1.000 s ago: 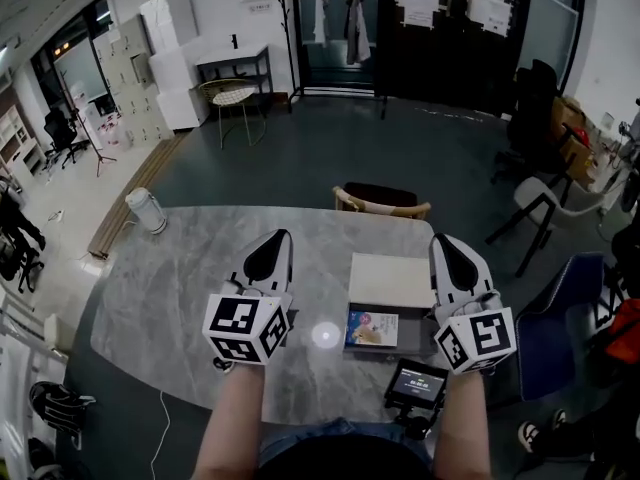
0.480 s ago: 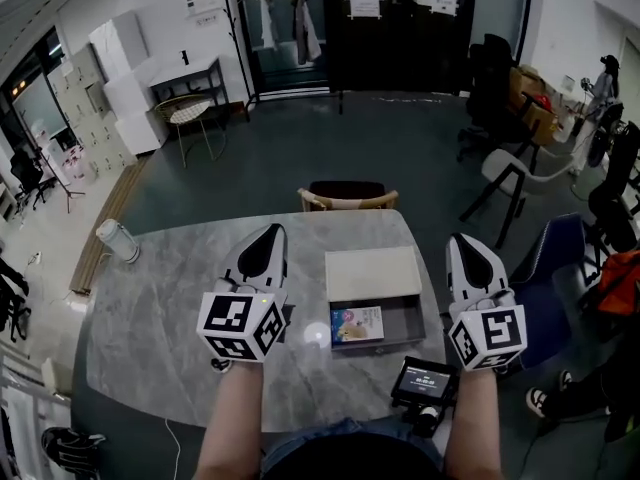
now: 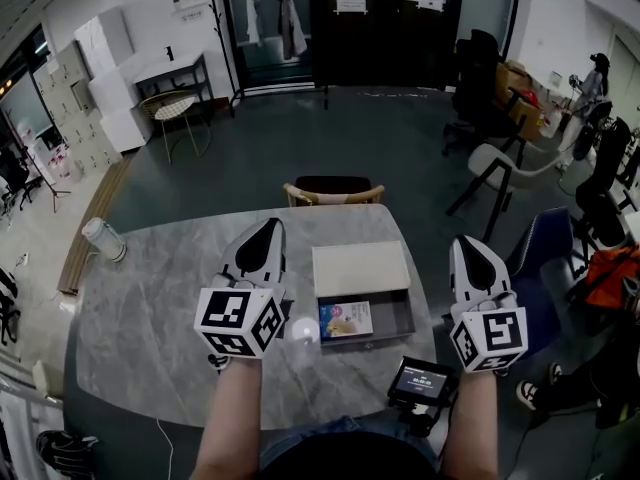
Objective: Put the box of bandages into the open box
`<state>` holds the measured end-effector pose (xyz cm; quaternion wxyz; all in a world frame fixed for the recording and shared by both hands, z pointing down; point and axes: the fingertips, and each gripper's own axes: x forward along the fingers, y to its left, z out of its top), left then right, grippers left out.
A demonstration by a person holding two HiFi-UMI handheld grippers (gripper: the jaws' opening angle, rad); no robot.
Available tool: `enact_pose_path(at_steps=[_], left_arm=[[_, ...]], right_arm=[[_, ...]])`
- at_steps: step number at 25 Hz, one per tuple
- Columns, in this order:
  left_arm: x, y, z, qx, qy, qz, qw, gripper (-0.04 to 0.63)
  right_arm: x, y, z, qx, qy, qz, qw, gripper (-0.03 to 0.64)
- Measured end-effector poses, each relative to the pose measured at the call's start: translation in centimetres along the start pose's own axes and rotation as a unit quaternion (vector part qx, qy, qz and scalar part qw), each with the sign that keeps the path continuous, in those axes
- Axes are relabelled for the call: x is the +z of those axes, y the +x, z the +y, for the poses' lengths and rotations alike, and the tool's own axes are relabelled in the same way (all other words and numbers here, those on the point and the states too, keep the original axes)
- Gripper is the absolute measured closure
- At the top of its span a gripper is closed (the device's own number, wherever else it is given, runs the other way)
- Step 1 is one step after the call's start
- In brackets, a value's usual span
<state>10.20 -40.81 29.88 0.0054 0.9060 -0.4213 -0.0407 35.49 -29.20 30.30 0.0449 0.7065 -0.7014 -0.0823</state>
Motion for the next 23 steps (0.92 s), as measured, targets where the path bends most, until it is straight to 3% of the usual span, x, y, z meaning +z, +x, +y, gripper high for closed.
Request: enact_pose_path(at_steps=[23], left_arm=[[0.92,-0.40,0.71,0.013,-0.002,-0.008,0.9999,0.583]], right_arm=[[0.29,0.60,0.26,0.005,-0.005,0.007,1.000,0.592]])
